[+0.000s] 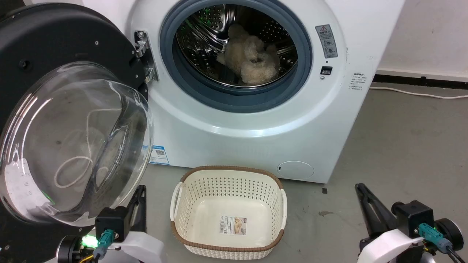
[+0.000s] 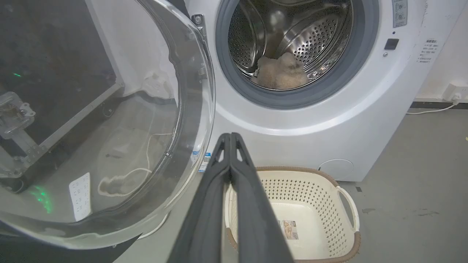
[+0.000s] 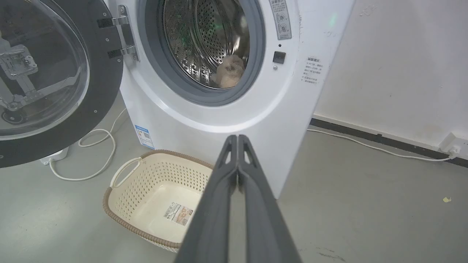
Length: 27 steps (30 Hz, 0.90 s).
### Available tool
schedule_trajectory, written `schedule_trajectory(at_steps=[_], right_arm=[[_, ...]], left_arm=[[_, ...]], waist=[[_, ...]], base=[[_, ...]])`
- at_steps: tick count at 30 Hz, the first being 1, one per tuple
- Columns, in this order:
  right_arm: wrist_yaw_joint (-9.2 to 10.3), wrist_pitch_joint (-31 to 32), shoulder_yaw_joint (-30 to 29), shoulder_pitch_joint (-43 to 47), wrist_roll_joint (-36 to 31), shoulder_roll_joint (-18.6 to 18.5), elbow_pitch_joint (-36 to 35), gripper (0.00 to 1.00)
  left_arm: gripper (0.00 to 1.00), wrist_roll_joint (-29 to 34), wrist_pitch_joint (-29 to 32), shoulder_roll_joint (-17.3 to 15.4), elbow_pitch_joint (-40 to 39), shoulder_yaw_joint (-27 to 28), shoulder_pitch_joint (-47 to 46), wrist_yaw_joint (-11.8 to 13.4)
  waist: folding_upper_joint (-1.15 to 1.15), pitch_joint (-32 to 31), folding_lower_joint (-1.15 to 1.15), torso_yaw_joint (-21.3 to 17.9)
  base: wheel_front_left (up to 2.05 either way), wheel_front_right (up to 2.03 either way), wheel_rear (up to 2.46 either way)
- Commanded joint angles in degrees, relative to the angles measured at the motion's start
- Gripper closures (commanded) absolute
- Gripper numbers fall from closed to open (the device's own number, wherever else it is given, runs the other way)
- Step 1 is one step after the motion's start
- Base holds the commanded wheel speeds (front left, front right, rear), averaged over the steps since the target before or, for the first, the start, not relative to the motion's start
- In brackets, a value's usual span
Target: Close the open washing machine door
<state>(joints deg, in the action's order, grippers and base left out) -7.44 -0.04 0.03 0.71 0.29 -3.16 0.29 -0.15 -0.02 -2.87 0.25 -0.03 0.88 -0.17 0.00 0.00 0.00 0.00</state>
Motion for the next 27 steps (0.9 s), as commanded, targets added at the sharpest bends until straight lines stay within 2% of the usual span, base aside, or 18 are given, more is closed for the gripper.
schedule_trajectory(at_steps=[1,12,27], right_arm=[[0.0,-0.01,0.0,0.01,0.02,0.0,0.01,0.0],[0.0,-1.06,-0.66,0.41,0.78,0.02,0.17,0.0],[-0.01,-3.21,-0.54,2.01,1.86,0.06,0.32,0.0]], left_arm=[[0.0,-0.01,-0.01,0.0,0.0,-0.04,0.0,0.0],[0.0,0.05,-1.06,-0.06,0.23,-0.64,-0.18,-0.15],[0.0,0.04,-3.22,-0.85,0.64,-2.18,0.16,-0.5]], waist=[[0.0,0.0,0.0,0.0],[0.0,-0.02,0.0,0.26],[0.0,-1.07,0.0,5.61]], base=[[0.0,0.0,0.0],[0.0,0.0,0.0],[0.0,0.0,0.0]])
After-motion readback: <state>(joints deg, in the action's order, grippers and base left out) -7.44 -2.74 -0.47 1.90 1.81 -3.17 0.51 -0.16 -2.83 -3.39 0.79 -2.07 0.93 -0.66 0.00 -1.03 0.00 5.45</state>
